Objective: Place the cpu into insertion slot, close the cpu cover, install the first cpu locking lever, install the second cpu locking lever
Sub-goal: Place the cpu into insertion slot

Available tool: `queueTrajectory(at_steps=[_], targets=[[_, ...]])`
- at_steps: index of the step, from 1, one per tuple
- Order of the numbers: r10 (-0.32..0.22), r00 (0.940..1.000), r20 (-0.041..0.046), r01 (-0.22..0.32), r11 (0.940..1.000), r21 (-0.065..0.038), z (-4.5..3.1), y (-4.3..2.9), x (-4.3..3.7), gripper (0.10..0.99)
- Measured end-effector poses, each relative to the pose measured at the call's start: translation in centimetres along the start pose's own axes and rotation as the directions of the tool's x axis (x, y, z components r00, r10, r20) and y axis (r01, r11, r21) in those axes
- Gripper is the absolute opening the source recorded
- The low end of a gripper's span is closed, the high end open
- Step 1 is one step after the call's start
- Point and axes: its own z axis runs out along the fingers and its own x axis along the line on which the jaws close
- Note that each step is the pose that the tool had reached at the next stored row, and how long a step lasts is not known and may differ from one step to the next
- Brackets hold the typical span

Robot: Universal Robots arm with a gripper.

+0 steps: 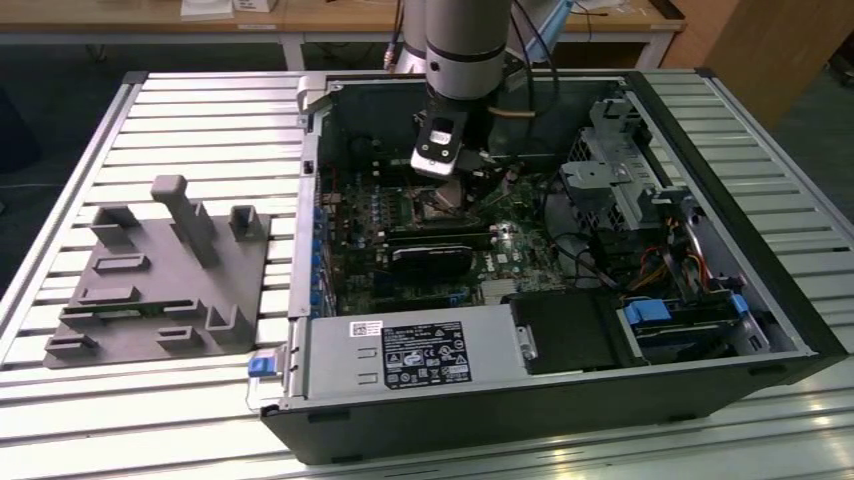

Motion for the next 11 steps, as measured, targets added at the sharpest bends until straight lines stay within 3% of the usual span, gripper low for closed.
queueTrajectory(at_steps=[3, 11], targets=[[0.052, 0.9986, 0.0040, -0.052, 0.9986, 0.000, 0.06, -0.01, 0.00, 0.541], [0.154, 0.9879, 0.0116, -0.154, 0.9880, -0.002, 0.21, -0.17, 0.14, 0.541]])
